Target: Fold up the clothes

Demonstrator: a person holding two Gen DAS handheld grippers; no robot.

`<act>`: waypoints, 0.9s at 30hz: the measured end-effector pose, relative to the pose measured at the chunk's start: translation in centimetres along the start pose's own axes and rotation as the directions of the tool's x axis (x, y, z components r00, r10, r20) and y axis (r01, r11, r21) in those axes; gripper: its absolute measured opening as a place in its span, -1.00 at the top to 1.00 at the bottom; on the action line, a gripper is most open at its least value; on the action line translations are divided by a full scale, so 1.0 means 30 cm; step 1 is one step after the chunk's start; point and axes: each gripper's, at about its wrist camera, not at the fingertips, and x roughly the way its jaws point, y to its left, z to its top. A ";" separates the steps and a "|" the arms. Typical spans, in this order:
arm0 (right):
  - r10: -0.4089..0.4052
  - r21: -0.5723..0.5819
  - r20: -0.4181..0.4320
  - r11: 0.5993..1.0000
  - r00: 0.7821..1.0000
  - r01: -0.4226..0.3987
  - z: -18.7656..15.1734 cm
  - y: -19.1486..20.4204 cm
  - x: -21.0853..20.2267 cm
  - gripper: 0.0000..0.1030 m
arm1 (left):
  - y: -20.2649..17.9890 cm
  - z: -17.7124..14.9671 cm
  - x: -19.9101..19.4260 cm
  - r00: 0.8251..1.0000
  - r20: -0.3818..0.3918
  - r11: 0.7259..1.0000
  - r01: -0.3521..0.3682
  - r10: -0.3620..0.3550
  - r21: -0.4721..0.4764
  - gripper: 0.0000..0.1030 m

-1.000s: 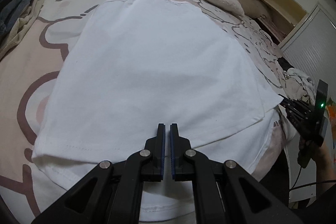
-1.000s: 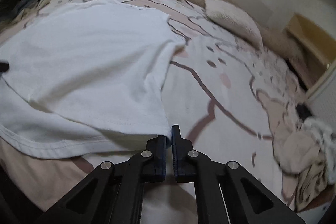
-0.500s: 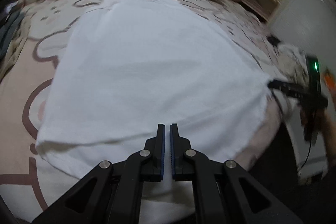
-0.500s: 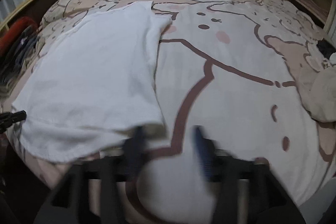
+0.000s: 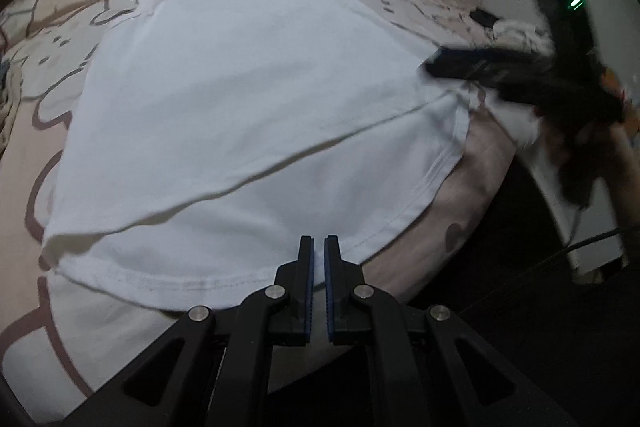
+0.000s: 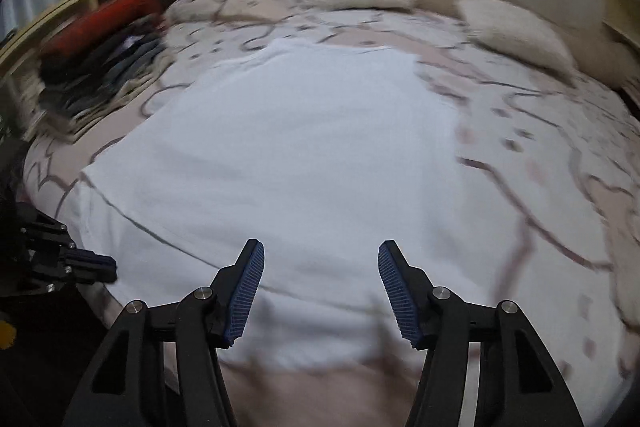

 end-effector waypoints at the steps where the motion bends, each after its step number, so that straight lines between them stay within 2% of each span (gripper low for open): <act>1: 0.026 -0.017 0.005 1.000 1.000 -0.025 0.016 0.031 0.014 -0.17 | 0.010 0.009 -0.027 1.000 0.024 1.000 -0.008 0.008 -0.003 0.90; 3: 0.061 -0.030 -0.017 0.998 0.998 -0.061 0.022 0.069 0.047 -0.17 | 0.047 0.046 -0.077 0.998 0.067 1.000 -0.018 0.019 -0.020 0.90; 4: 0.058 -0.033 -0.039 0.998 0.998 -0.059 -0.010 0.075 0.062 -0.17 | 0.073 0.072 -0.104 0.996 0.090 0.999 -0.023 0.026 -0.032 0.76; 5: 0.053 -0.045 -0.011 0.998 0.999 -0.054 -0.036 0.079 0.051 -0.17 | 0.107 0.101 -0.125 0.993 0.111 0.998 -0.039 0.045 -0.050 0.59; 6: 0.051 -0.055 0.005 0.997 0.999 -0.050 -0.056 0.082 0.038 -0.17 | 0.141 0.131 -0.145 0.989 0.132 0.996 -0.055 0.064 -0.068 0.14; 7: 0.052 -0.058 0.004 0.997 0.999 -0.052 -0.076 0.080 0.023 -0.17 | 0.179 0.162 -0.163 0.984 0.155 0.993 -0.074 0.087 -0.089 -0.09; 10: 0.069 -0.021 -0.008 0.997 0.998 -0.069 -0.112 0.064 -0.008 -0.17 | 0.316 0.294 -0.192 0.969 0.198 0.983 -0.120 0.147 -0.141 -0.09; 11: 0.072 -0.012 -0.010 0.997 0.997 -0.072 -0.121 0.060 -0.016 -0.17 | 0.360 0.338 -0.187 0.961 0.204 0.975 -0.157 0.188 -0.161 -0.09; 13: 0.074 -0.007 -0.016 0.997 0.997 -0.075 -0.138 0.055 -0.031 -0.18 | 0.473 0.416 -0.151 0.954 0.185 0.959 -0.196 0.234 -0.205 -0.09; 18: 0.050 -0.050 -0.052 0.997 0.997 -0.053 -0.125 0.083 -0.034 -0.18 | 0.729 0.557 0.029 0.972 0.076 0.920 -0.184 0.223 -0.346 -0.07; 21: 0.131 0.029 -0.109 0.991 0.985 -0.129 -0.094 0.044 -0.059 -0.18 | 0.821 0.575 0.129 0.989 0.018 0.898 -0.127 0.148 -0.422 -0.06; 23: 0.211 0.127 -0.067 0.971 0.975 -0.201 -0.059 -0.021 -0.121 -0.18 | 0.858 0.583 0.189 0.994 -0.005 0.883 -0.099 0.109 -0.459 -0.02; 27: 0.270 0.267 0.127 0.918 0.955 -0.295 0.051 -0.204 -0.251 -0.18 | 0.865 0.594 0.197 0.996 0.044 0.882 -0.046 0.075 -0.469 -0.01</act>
